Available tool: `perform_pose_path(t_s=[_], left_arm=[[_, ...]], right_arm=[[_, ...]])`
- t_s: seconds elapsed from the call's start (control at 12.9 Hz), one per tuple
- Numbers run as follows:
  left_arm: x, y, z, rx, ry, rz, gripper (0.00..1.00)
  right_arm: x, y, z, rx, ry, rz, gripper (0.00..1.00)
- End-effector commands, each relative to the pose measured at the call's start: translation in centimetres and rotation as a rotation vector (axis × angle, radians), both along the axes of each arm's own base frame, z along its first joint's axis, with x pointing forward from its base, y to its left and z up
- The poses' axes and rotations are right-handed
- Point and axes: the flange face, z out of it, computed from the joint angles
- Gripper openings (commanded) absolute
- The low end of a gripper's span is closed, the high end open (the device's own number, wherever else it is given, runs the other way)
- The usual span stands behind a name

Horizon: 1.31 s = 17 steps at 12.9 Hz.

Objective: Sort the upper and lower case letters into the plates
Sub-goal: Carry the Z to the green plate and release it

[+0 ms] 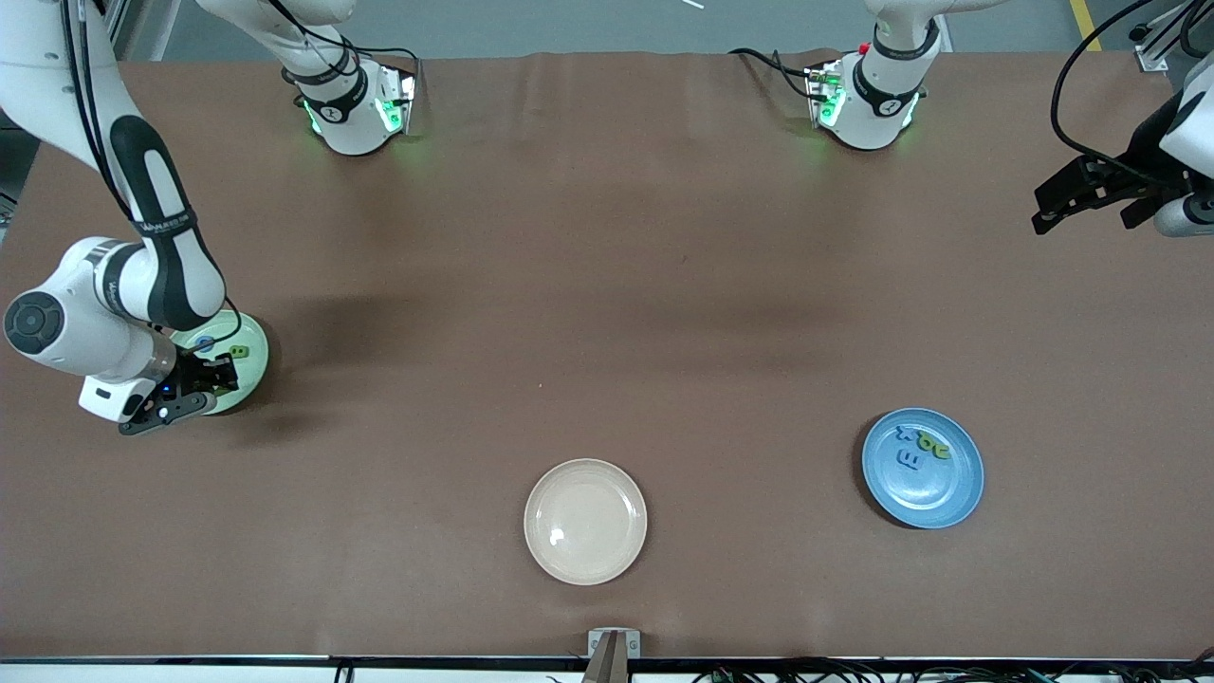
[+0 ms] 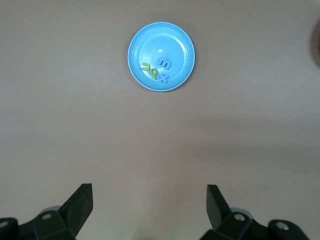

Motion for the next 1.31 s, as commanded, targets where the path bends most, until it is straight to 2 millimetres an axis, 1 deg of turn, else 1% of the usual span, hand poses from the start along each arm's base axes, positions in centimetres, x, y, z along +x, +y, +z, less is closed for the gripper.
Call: perform_pose_path(t_s=[0.0, 0.15, 0.23, 0.31, 0.39, 0.46, 0.62, 0.7, 0.85, 1.01, 1.08, 1.24], left_arm=[[-0.2, -0.2, 0.2, -0.005, -0.021, -0.009, 1.00], [-0.1, 0.0, -0.3, -0.011, -0.014, -0.002, 1.00], [-0.1, -0.1, -0.5, -0.012, -0.011, -0.002, 1.00], [-0.2, -0.1, -0.4, -0.012, -0.013, -0.003, 1.00], [-0.3, -0.2, -0.4, -0.011, -0.009, -0.003, 1.00], [-0.3, -0.1, -0.5, -0.011, -0.008, -0.003, 1.00], [-0.3, -0.3, -0.9, -0.010, -0.002, -0.006, 1.00], [-0.3, -0.3, -0.9, -0.010, -0.002, -0.006, 1.00], [-0.2, -0.4, -1.0, -0.009, -0.002, -0.008, 1.00], [0.3, -0.2, -0.8, -0.012, -0.029, -0.007, 1.00], [0.4, -0.1, -0.7, -0.013, -0.037, -0.005, 1.00], [0.3, -0.1, -0.6, -0.009, -0.040, -0.007, 1.00]], right_arm=[[-0.1, -0.5, -1.8, 0.004, -0.004, 0.035, 0.11], [-0.3, -0.9, -2.3, 0.005, 0.002, 0.031, 0.14], [-0.3, -0.8, -2.3, 0.005, 0.003, 0.032, 0.18], [-0.2, -0.5, -2.3, 0.007, 0.006, 0.032, 0.58], [-0.1, -0.4, -1.9, 0.007, 0.004, 0.024, 0.90], [0.1, -0.2, -0.4, 0.009, -0.006, 0.024, 0.93], [0.5, 0.4, 4.0, 0.027, 0.019, 0.000, 0.95], [0.3, 1.3, 6.4, 0.036, 0.057, -0.053, 0.95], [-1.3, 4.5, 12.0, 0.040, 0.125, -0.189, 0.95], [-3.6, 7.3, 17.1, 0.036, 0.150, -0.278, 0.97], [-4.7, 9.1, 19.1, 0.032, 0.145, -0.305, 0.98], [-6.6, 11.5, 22.7, 0.026, 0.139, -0.359, 0.99]])
